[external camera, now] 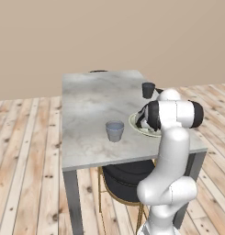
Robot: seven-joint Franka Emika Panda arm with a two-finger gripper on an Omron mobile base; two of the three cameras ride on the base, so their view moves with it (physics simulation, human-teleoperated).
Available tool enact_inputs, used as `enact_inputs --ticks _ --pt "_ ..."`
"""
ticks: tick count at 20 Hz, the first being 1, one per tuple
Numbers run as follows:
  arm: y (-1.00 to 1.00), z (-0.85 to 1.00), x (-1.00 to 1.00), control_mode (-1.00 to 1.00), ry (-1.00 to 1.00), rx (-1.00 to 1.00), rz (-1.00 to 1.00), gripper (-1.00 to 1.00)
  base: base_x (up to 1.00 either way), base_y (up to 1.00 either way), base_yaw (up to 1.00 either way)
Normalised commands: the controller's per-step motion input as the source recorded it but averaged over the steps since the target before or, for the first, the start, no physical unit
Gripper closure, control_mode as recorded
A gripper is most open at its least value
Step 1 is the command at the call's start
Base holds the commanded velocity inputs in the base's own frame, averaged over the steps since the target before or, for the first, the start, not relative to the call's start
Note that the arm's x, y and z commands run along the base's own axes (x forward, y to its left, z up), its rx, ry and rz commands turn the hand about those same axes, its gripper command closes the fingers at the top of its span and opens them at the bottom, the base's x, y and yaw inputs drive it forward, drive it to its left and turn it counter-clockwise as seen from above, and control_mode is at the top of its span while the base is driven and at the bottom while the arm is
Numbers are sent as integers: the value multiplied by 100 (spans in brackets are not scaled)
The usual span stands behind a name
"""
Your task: There are four ice cubes in the ice bowl. Place two ice cubes in each glass of water.
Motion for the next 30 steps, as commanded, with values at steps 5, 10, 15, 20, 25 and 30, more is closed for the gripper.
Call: enact_inputs --ticks 5,10,15,20,25,30 --pt "0 -17 0 -100 0 0 0 100 0 0 0" --pt "0 5 -9 -100 -3 0 0 100 0 0 0" --pt "15 57 -29 -100 -1 0 2 100 0 0 0" --pt "26 80 -29 -100 0 0 8 100 0 0 0" --pt "31 76 -39 -100 0 0 11 100 0 0 0" --pt "32 59 -62 -100 0 0 16 100 0 0 0"
